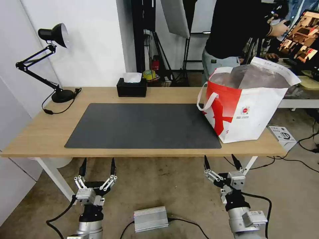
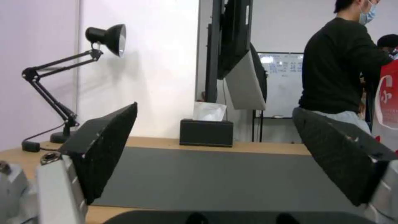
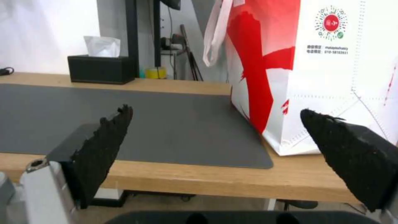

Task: Pick up the trash from the table and place it into the takeout bag.

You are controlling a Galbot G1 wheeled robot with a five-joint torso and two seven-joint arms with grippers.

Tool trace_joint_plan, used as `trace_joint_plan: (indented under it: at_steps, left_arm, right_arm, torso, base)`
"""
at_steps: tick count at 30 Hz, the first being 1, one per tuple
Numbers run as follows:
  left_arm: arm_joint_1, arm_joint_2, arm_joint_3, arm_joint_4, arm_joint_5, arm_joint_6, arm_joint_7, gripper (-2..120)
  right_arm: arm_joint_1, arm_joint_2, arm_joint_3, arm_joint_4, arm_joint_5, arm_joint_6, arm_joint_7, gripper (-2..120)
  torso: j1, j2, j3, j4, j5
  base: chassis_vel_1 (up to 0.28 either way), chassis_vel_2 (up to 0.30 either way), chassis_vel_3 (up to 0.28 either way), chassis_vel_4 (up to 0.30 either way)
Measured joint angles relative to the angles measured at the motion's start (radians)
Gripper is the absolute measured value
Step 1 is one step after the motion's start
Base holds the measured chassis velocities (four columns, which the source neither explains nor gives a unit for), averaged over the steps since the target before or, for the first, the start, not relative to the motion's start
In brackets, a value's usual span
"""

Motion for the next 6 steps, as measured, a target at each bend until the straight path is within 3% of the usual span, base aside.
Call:
trace_joint_plan:
  at_steps: [6]
  left_arm:
    - [0.0, 0.0, 0.0, 0.0, 0.0, 0.0, 0.0, 100]
  right_arm:
    - [0.0, 0.0, 0.0, 0.0, 0.0, 0.0, 0.0, 100]
  torso:
    - [0.0, 0.0, 0.0, 0.0, 0.0]
  base:
    - [0.0, 0.0, 0.0, 0.0]
